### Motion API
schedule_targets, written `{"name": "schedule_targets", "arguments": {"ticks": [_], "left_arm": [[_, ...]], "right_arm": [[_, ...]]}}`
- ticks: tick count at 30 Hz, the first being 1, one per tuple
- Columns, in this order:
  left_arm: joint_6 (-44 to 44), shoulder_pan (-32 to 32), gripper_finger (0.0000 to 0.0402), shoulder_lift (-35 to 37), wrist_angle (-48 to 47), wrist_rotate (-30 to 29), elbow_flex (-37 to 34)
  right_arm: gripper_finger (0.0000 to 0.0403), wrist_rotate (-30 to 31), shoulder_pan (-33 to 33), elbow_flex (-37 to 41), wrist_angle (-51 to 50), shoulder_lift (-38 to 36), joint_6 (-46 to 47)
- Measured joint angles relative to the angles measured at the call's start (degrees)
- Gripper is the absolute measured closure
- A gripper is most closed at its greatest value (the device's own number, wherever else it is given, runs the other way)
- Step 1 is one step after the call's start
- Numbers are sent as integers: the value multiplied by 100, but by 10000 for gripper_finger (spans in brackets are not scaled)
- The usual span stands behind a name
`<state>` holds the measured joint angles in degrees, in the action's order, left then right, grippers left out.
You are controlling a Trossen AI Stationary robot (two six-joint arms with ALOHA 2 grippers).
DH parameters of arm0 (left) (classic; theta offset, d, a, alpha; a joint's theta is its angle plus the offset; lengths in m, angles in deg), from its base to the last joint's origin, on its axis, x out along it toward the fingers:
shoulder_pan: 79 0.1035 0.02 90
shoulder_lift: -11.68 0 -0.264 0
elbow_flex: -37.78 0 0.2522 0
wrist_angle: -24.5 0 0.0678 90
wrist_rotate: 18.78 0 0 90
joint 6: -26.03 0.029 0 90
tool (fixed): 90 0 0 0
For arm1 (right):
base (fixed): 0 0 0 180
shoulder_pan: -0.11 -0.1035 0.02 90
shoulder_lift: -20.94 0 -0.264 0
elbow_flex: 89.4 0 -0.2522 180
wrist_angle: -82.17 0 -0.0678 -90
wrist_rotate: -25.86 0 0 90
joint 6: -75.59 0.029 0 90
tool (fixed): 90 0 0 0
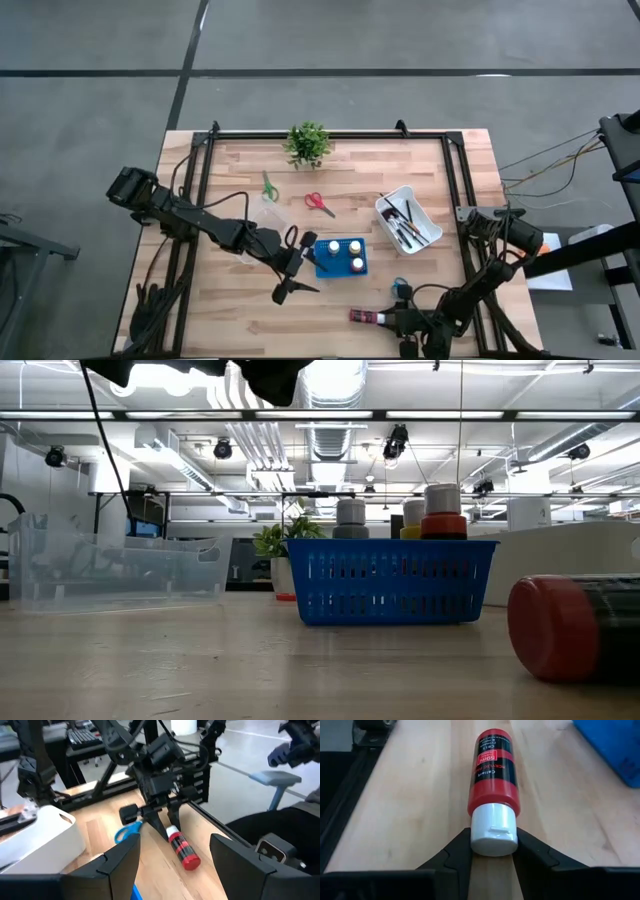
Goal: Pick & Place Paint Supplies
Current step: Put the red paint bottle in the blue bin
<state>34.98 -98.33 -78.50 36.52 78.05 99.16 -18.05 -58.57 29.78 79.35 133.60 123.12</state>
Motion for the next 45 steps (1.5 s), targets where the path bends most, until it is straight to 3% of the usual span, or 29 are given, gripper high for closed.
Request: {"name": "schedule_targets", "arguments": {"ticks": [8,12,16,22,34,38,45], "left_arm": [[2,-270,154,-1,-401,-16,-2],[2,-591,172,-33,-356,-546,5],[-165,-764,238,-33,-85,-1068,7],[-450,-791,385,-382,401,-1093,158],[-302,-822,395,-1823,-33,-467,1425],[-299,-824,396,-2043,-649,-466,1784],[-302,-828,396,-2083,-705,-489,1824]], "right_arm": [[293,263,-7,-392,-12,-115,-643],[293,616,6,-657,-21,-219,-1357],[293,638,150,-864,-26,-266,-1919],[293,628,421,-998,-41,-267,-2323],[293,710,646,-993,0,-385,-2357],[293,826,573,-993,3,-385,-2358],[294,1176,415,-992,269,-433,-2603]]}}
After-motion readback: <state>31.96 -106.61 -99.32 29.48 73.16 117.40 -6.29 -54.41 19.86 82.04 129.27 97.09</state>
